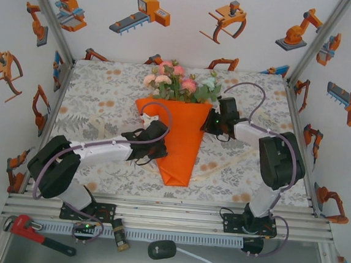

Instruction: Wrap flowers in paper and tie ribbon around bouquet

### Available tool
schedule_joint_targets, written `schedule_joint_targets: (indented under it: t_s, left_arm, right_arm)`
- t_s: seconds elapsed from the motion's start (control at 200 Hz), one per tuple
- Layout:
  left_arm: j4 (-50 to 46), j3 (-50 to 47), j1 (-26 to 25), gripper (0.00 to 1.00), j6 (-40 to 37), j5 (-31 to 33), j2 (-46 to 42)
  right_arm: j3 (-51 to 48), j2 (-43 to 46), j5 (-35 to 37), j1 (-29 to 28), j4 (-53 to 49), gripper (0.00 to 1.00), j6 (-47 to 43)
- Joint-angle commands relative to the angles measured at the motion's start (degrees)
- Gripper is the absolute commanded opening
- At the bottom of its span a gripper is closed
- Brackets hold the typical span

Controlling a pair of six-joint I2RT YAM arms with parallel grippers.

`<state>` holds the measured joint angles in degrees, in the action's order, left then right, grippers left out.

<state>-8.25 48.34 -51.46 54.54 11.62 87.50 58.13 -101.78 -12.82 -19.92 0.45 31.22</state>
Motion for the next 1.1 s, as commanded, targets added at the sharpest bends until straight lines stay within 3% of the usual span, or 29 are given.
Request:
schedule_joint_targets:
  t_s: [0.0, 0.25, 0.395, 0.551, 0.701, 1.091]
  left_arm:
    - [-1.6, -0.4, -0.2, 0.00, 1.2, 1.4, 0.6]
    - [-1.5, 0.0, 0.0, 0.00, 1.1, 0.9, 1.7]
    - [-1.5, 0.1, 0.0, 0.00, 1.3, 0.7, 1.9]
    - [-2.1, 0.0, 0.2, 0.00, 1.5, 0.6, 1.7]
    - [-2.1, 0.0, 0.2, 0.00, 1.2, 0.6, 1.4]
    - [-2.3, 0.0, 0.3, 0.00, 1.0, 0.8, 1.0]
  right_arm:
    - [0.9, 1.4, -2.9, 0.4, -0.2, 0.25, -0.2]
    - [-9.7, 6.5, -13.8, -0.1, 9.4, 0.20, 9.7]
    - [-12.4, 2.2, -14.0, -0.2, 14.7, 0.19, 14.7]
    - [-10.4, -3.2, -10.9, 2.6, 18.9, 0.18, 16.8]
    - [-5.9, -10.7, -12.6, 7.5, 26.3, 0.18, 21.1]
    - [12.0, -24.1, -12.8, 13.5, 24.5, 0.19, 21.0]
